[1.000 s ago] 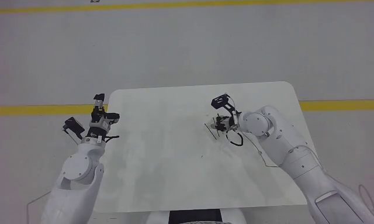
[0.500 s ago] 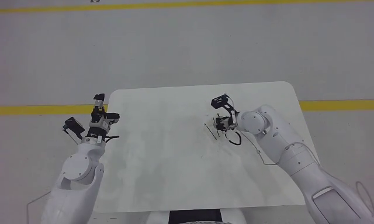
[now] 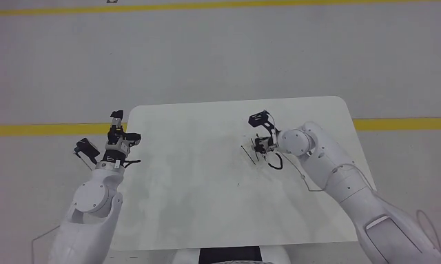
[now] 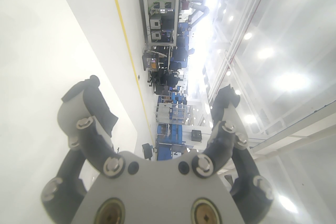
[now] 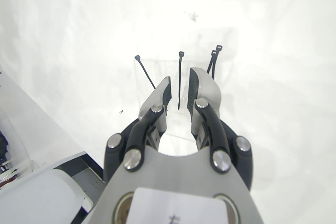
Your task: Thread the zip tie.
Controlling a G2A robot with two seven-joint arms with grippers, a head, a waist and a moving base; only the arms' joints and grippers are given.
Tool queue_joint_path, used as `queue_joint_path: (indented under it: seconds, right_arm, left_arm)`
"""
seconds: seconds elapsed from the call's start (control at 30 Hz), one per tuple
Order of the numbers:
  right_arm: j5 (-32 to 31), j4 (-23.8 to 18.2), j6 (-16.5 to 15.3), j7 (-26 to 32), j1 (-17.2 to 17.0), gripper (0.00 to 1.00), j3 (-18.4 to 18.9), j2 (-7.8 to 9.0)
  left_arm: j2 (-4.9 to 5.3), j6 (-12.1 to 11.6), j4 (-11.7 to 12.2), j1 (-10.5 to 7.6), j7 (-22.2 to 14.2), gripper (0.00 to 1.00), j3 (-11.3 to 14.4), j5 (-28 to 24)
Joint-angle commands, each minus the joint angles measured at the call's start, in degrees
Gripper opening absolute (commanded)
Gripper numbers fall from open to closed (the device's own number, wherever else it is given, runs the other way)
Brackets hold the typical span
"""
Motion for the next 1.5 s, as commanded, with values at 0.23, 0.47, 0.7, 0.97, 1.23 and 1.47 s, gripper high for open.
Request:
queue_joint_path:
  seconds: [0.23,0.47,0.7,0.97,1.23,1.47]
  right_arm:
    - [0.59,2.31,-0.95,-0.78,1.05,0.13,-0.73,-0.7]
    - [1.14,3.7,-1.83,-1.04,1.74,0.1,-1.24,-1.21]
    - [1.18,4.47,-2.19,-1.22,2.23,0.05,-1.58,-1.59]
    - [0.73,3.79,-2.05,-1.48,1.82,0.0,-0.9,-1.48]
    - [2.04,-2.82,-3.93,-1.37,-2.07,0.0,4.62,0.55]
    - [8.01,-12.69,-10.43,-1.65,-9.27,0.0,14.34,3.65]
  left_arm:
    - [0.0,0.0,0.0,0.0,0.0,1.0,0.0,0.0]
    - [0.0,0.0,0.0,0.0,0.0,1.0,0.0,0.0]
    - [0.0,0.0,0.0,0.0,0.0,1.0,0.0,0.0]
    - [0.0,0.0,0.0,0.0,0.0,1.0,0.0,0.0]
    - [0.0,0.0,0.0,0.0,0.0,1.0,0.0,0.0]
    - [0.0,0.0,0.0,0.0,0.0,1.0,0.0,0.0]
